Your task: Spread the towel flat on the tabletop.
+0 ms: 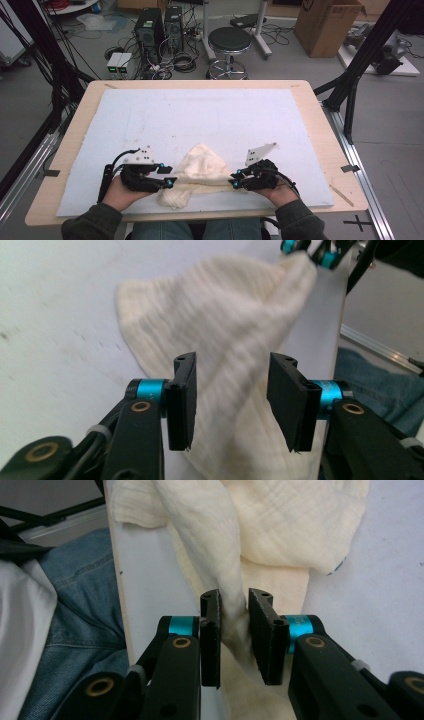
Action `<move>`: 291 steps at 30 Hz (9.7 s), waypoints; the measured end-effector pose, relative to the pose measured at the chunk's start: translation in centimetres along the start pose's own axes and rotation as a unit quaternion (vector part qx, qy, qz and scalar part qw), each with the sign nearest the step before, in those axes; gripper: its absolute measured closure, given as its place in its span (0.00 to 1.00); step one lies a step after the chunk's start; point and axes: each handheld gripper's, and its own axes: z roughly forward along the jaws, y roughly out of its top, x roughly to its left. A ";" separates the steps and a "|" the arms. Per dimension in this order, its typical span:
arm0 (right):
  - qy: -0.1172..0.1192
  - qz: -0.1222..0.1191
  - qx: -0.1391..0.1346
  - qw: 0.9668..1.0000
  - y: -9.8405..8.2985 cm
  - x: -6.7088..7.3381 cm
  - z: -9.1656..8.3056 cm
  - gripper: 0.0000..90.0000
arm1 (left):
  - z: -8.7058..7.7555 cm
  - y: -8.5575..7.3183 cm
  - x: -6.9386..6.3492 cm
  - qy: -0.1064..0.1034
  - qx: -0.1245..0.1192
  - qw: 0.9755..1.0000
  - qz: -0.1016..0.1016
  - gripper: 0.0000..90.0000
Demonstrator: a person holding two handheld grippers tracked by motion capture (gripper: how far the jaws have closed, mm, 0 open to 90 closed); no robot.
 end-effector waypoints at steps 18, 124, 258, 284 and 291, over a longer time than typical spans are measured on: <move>-0.005 0.006 -0.075 0.997 -0.1 -0.8 -2.3 0.60 | 9.5 4.5 6.2 0.056 0.046 0.997 -0.031 0.64; -0.130 0.109 -0.031 0.985 1.8 -7.7 -1.5 0.68 | 2.8 -0.9 7.7 0.166 0.019 0.983 -0.079 0.96; -0.019 -0.020 0.014 1.000 -3.2 0.3 0.6 0.97 | 0.8 -5.5 -0.1 -0.024 0.070 0.997 0.024 0.97; -0.024 0.031 -0.058 0.998 -3.0 -0.8 -1.5 0.61 | -0.7 -5.3 -0.3 -0.005 0.005 1.000 0.001 0.62; -0.029 0.041 -0.068 0.996 -2.1 -1.9 -1.6 0.47 | -0.5 -4.4 0.7 0.012 -0.011 1.000 -0.011 0.52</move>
